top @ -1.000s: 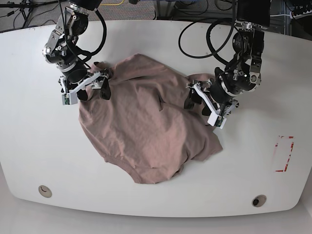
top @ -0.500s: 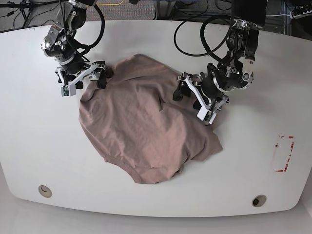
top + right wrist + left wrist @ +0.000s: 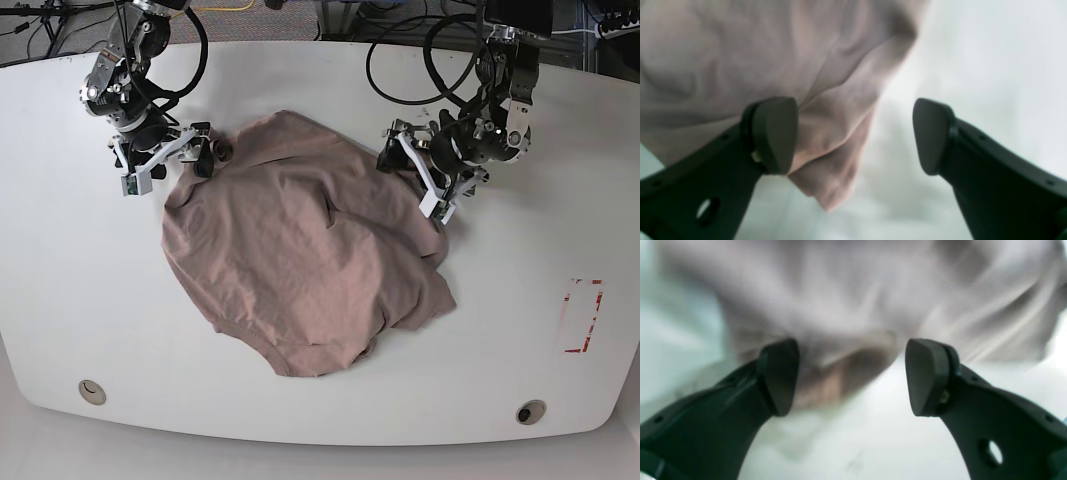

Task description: Fold the T-shirt properly

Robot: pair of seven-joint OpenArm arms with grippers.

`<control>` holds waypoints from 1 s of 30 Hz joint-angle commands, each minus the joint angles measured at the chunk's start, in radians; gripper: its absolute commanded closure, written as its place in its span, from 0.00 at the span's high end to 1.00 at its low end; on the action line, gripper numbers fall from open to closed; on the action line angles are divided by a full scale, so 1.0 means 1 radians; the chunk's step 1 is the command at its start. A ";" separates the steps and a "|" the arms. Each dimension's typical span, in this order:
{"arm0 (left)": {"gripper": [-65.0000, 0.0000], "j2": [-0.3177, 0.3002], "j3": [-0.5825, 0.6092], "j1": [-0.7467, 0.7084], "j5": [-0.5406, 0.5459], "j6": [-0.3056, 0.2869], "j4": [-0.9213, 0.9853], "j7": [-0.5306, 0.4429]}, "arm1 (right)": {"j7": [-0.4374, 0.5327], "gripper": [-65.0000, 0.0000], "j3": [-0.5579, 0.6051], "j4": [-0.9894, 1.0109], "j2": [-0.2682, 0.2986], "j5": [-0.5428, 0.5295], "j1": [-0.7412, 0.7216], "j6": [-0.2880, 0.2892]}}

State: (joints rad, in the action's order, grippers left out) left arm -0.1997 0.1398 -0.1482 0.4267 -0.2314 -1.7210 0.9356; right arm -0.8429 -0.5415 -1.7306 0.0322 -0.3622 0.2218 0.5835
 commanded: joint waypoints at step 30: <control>0.71 -0.001 -0.004 0.022 0.030 -0.004 -0.053 -0.033 | -0.020 0.77 -0.004 0.016 0.058 -0.010 -0.155 0.003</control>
State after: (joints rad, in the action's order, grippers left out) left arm -0.1974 0.1390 -0.1356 0.4438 -0.2325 -1.7550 0.9199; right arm -0.8658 -0.5426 -1.7191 0.0784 -0.3626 0.1040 0.5831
